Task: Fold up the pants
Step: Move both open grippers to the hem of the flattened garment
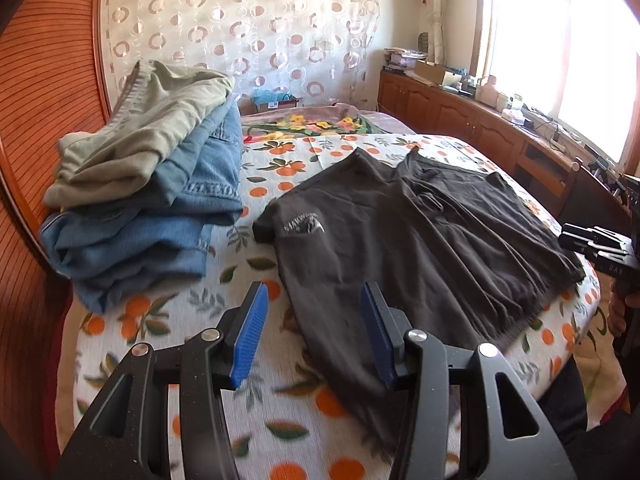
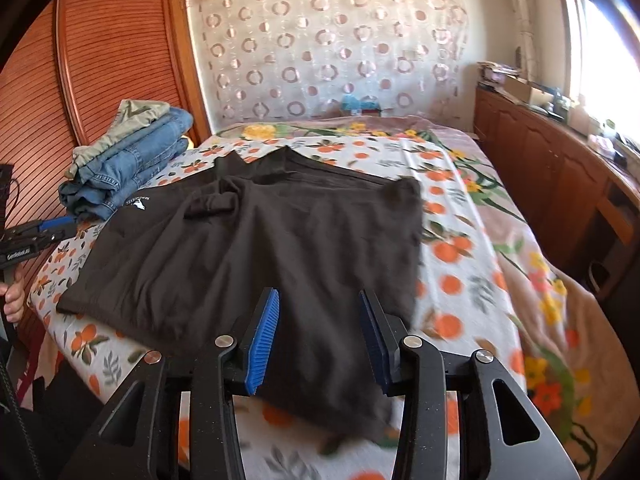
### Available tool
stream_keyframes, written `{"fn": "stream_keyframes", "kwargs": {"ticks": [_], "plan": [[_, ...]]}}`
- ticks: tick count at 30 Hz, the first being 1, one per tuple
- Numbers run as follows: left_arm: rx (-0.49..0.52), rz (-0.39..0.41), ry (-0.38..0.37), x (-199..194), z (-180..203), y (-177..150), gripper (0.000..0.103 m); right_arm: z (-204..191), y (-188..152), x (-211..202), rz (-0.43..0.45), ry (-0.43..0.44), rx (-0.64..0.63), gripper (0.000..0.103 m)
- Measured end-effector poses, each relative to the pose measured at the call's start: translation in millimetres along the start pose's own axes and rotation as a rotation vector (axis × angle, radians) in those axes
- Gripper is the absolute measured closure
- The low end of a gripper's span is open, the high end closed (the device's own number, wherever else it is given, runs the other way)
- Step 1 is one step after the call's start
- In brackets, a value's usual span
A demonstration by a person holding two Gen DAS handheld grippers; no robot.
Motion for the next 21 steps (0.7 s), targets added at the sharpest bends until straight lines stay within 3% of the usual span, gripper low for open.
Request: {"fn": "stream_keyframes", "kwargs": {"ticks": [6,13,21], "plan": [[0.012,-0.013,-0.003,27.3,-14.1,23.8,0.056,-29.9,14.3,32.4,-0.003,0.005,-0.062,0.057],[0.048,-0.070,0.042,53.2,-25.0,46.3,0.078,-44.0,19.6,59.1,-0.030,0.033,-0.083,0.056],[0.054,-0.159,0.111,87.4,-33.8,53.2,0.079,-44.0,23.1,73.0,-0.057,0.037,-0.060,0.056]]}}
Point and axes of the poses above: each gripper's, at about its wrist camera, not at the fingertips, and x roughly the way its jaws point, z to its right, y to its top, the point moved 5 cm from there along x, roughly the way its jaws point, and after that the axes turned 12 degrees about -y, right-handed, at the moved point
